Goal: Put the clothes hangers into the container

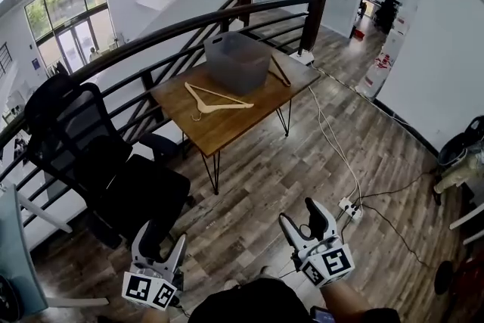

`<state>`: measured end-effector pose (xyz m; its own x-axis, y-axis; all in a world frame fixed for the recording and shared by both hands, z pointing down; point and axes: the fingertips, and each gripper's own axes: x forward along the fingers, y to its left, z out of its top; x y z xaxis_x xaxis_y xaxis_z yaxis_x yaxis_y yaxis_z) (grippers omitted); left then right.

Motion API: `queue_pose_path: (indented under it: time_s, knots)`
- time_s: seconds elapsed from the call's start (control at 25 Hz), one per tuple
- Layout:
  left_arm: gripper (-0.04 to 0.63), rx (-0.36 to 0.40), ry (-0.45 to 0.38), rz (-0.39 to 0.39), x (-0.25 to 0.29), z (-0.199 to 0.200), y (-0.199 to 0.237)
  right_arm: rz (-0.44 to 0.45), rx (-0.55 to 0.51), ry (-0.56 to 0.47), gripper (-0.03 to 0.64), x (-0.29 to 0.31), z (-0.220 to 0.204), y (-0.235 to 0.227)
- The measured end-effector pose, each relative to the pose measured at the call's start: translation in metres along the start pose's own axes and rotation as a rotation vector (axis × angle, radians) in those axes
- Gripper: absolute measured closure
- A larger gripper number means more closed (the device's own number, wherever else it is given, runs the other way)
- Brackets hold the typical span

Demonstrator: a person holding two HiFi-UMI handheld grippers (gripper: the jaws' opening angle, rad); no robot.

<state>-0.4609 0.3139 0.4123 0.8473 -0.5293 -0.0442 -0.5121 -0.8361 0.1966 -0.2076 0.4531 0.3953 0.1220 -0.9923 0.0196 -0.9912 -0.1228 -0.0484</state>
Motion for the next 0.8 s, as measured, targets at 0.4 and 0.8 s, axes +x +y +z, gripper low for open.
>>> queue_pose_path:
  time_s: [0.4, 0.8]
  knots:
    - [0.256, 0.003, 0.026, 0.004, 0.018, -0.008, 0.019, -0.005, -0.002, 0.085, 0.33, 0.025, -0.014, -0.009]
    - [0.256, 0.036, 0.024, 0.073, 0.079, -0.009, 0.039, 0.024, 0.022, 0.077, 0.334, 0.092, -0.031, -0.069]
